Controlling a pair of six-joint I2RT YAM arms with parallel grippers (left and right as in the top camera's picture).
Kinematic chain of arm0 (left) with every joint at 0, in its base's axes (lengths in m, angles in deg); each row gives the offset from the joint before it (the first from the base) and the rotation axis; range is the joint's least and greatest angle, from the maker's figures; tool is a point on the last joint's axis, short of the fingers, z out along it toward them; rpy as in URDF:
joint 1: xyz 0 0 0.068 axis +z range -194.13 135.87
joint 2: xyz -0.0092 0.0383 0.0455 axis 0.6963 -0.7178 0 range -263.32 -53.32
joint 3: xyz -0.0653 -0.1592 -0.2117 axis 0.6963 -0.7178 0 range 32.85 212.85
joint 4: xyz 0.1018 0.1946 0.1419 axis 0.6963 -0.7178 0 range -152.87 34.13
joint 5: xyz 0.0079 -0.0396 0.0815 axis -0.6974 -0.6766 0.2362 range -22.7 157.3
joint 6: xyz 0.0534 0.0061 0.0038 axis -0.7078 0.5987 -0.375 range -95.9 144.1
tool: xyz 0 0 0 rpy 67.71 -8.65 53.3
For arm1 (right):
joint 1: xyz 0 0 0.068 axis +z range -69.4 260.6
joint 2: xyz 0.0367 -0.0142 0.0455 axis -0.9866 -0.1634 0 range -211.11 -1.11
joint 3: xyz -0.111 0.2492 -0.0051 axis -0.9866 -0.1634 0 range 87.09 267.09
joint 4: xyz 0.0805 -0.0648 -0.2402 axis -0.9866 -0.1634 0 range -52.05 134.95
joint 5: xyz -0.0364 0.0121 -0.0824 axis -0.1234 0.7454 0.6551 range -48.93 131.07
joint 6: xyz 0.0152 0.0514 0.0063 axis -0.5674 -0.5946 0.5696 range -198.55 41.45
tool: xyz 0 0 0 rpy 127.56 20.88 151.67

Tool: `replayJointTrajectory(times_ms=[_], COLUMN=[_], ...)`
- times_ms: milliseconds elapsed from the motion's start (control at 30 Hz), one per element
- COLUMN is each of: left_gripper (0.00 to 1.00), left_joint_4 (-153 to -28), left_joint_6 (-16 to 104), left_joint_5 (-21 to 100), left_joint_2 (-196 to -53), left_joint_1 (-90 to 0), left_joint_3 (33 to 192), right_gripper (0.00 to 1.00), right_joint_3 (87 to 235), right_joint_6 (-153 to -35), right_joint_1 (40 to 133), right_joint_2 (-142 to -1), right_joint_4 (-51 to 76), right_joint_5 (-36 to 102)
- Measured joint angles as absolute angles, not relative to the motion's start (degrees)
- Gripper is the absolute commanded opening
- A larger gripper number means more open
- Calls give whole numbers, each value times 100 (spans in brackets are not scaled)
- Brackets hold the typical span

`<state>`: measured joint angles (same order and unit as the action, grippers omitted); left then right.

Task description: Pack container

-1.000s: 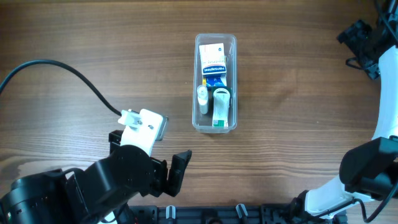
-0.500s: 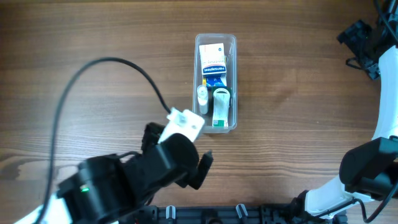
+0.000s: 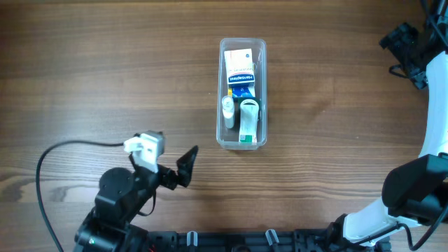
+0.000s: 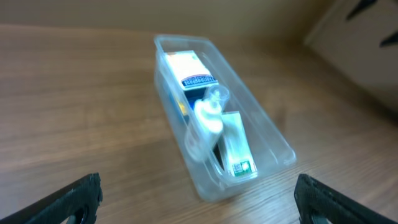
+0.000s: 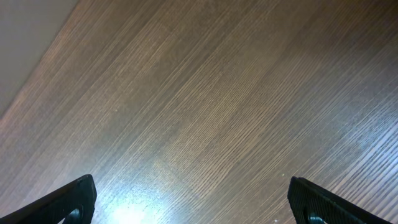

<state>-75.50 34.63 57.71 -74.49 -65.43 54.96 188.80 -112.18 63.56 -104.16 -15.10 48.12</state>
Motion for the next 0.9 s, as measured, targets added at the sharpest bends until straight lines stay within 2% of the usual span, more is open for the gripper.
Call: replayJointTrajectory(times_ms=[167,367,667,900], left_gripper=[100,100,100,100], left_joint_4=[-6713,-6475,-5802,-5881], left_joint_6=[3428,3421,3421,3421], left_joint_5=[5148,4941,4985,5006], left_joint_2=[-6439,-5663,-5410,-5410], left_joint_1=[-5673,-5376,-4840,-4554], left_joint_3=[4493,3988,3450,3365], right_gripper=[100,100,100,100], right_joint_3=[18880,18880,18880,18880], right_joint_6=[-11218,-11218,-11220,-11218], right_joint_1=[6358,6358,6358,6362], right_joint_2=[-10416,-10416,-10416,-10416], right_joint_4=[-1512,-1512,-1514,-1514], right_joint_5=[4812,4812,4812,4812])
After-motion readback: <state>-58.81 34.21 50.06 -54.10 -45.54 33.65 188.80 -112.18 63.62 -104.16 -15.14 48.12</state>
